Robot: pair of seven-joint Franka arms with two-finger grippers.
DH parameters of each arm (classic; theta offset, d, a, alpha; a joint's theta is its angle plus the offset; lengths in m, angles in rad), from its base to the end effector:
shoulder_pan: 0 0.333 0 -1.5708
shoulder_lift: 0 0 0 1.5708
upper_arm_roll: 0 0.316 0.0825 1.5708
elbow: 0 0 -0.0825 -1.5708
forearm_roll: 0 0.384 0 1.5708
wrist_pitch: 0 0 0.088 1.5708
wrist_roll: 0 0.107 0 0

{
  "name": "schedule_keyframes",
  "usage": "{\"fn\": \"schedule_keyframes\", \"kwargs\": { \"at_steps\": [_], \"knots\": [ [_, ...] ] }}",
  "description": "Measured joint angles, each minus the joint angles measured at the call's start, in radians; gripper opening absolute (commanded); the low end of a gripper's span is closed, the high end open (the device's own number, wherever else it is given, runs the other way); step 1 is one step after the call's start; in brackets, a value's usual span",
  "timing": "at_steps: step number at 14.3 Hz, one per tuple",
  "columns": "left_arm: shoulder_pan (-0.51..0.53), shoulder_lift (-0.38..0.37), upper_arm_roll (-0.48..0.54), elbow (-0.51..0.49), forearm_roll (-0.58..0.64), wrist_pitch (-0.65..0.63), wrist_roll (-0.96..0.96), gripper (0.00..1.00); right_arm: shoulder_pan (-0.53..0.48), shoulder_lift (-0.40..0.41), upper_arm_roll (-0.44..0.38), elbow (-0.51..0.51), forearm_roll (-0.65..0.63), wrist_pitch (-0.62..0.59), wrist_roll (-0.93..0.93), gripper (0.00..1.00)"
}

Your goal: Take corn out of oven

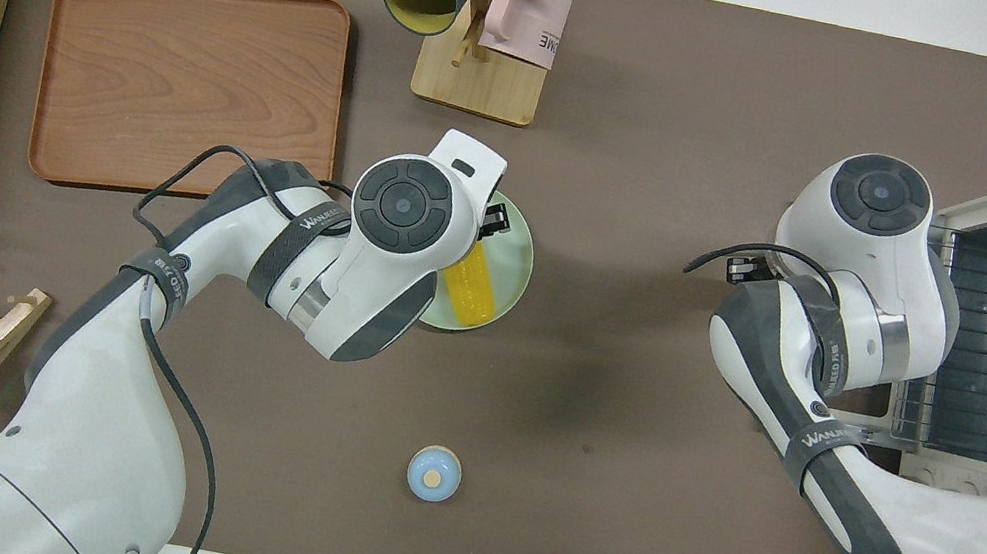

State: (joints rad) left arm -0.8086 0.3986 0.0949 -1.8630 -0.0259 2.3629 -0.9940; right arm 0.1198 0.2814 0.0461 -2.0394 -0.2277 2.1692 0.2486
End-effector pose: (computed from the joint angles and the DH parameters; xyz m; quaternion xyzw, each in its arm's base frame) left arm 0.4851 -0.4260 0.3146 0.9883 0.1436 0.0404 0.0332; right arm 0.5694 0.0859 0.2940 0.9934 0.0294 -0.0562 0.0960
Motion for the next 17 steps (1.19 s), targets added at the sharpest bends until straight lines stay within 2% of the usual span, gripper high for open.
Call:
{"fn": "schedule_keyframes", "kwargs": {
  "at_steps": [1, 3, 7, 9, 12, 14, 15, 16, 17],
  "knots": [
    [0.000, 0.003, 0.000, 0.000, 0.000, 0.000, 0.000, 0.05, -0.006, 0.000, 0.000, -0.007, -0.004, 0.000, 0.000, 0.00],
    [-0.001, 0.003, 0.001, 0.007, 0.000, -0.005, -0.001, 0.01, -0.013, -0.001, 0.000, -0.010, -0.035, -0.013, -0.002, 0.00],
    [0.039, -0.004, 0.037, 0.059, 0.022, -0.109, 0.035, 0.02, -0.010, -0.014, 0.020, 0.029, -0.095, -0.105, -0.023, 0.00],
    [0.158, -0.015, 0.052, 0.078, 0.036, -0.141, 0.259, 0.01, -0.010, -0.016, 0.025, 0.080, -0.098, -0.192, -0.045, 0.00],
    [0.424, -0.009, 0.053, 0.090, 0.001, -0.130, 0.670, 0.00, -0.027, -0.040, 0.026, 0.187, -0.095, -0.365, -0.105, 0.07],
    [0.506, 0.018, 0.050, 0.130, -0.014, -0.124, 0.830, 0.00, -0.075, -0.073, 0.024, 0.258, -0.096, -0.465, -0.191, 0.12],
    [0.517, 0.034, 0.050, 0.148, -0.014, -0.123, 0.862, 0.01, -0.111, -0.095, 0.019, 0.279, -0.097, -0.479, -0.250, 0.18],
    [0.516, 0.047, 0.048, 0.161, -0.014, -0.123, 0.880, 0.05, -0.148, -0.117, 0.012, 0.292, -0.093, -0.480, -0.303, 0.40],
    [0.514, 0.057, 0.043, 0.170, -0.014, -0.122, 0.888, 0.34, -0.176, -0.138, 0.007, 0.298, -0.069, -0.481, -0.332, 0.67]
  ]
}}
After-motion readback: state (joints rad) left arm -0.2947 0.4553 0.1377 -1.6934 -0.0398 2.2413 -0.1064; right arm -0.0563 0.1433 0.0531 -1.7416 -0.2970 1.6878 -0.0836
